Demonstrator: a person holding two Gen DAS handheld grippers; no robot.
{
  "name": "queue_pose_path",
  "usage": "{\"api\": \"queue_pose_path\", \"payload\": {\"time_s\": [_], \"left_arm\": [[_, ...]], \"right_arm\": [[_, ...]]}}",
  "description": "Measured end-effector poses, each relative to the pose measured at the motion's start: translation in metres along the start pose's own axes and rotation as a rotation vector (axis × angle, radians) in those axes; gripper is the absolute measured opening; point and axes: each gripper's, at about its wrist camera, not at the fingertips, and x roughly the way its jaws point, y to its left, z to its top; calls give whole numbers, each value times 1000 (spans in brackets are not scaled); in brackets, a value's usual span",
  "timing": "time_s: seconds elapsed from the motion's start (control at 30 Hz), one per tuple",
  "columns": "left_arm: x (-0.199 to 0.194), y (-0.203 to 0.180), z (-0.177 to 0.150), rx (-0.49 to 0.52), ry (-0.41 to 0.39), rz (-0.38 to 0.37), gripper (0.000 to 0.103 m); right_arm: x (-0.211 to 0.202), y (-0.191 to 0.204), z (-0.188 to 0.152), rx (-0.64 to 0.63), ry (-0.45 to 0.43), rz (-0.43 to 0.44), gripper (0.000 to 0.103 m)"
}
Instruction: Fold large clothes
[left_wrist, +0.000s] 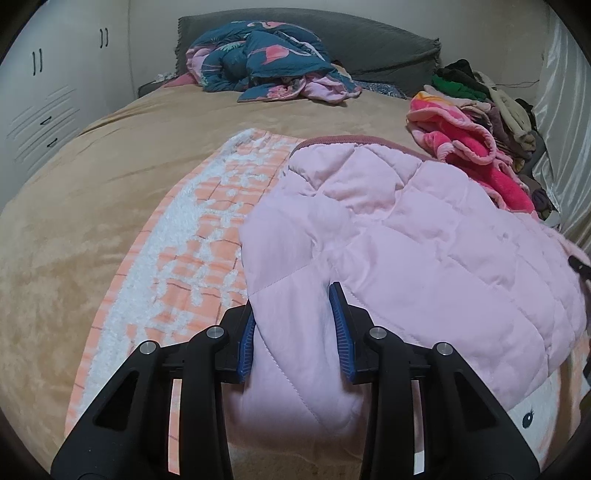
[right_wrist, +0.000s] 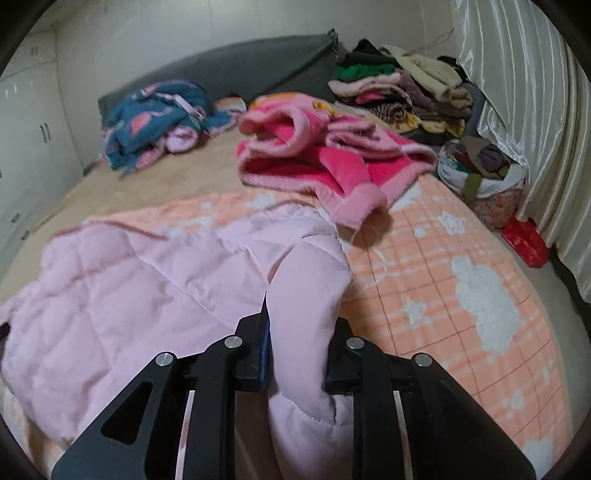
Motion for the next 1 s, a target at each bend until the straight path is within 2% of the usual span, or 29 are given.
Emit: {"api": "queue_pose_path", "payload": {"time_s": [0.13, 0.4, 0.47, 0.6, 0.63, 0.7, 0.77, 0.83, 0.9, 0.97, 1.0], "left_arm": [[3, 1, -3, 14, 9, -2, 30], [6, 2, -6, 14, 18, -1, 32], [6, 2, -7, 14, 22, -1, 32], [5, 4, -9, 14, 33, 5, 35], [5, 4, -9, 15, 35, 9, 37], [2, 5, -10, 20, 36, 19, 43], [-3, 6, -12, 20, 38, 30, 60], [-9, 8, -13, 16, 42, 32, 67], [-18, 11, -16, 2, 42, 28, 75], [-29, 13, -20, -14, 34, 31, 92], [-33, 14, -21, -23, 29, 31, 94]], "right_arm": [[17, -2, -10, 10, 42, -13, 20], [18, -4, -18, 56, 77, -13, 24], [17, -5, -20, 57, 81, -17, 27], [8, -5, -23, 46, 82, -40, 46], [3, -4, -24, 38, 79, -44, 50], [-8, -4, -26, 38, 67, -44, 73], [-24, -4, -29, 38, 42, -8, 82], [-44, -3, -32, 36, 10, 11, 94], [-61, -1, -36, 33, -14, 37, 98], [-79, 1, -41, 29, -38, 56, 98], [-88, 2, -44, 29, -49, 60, 99]]}}
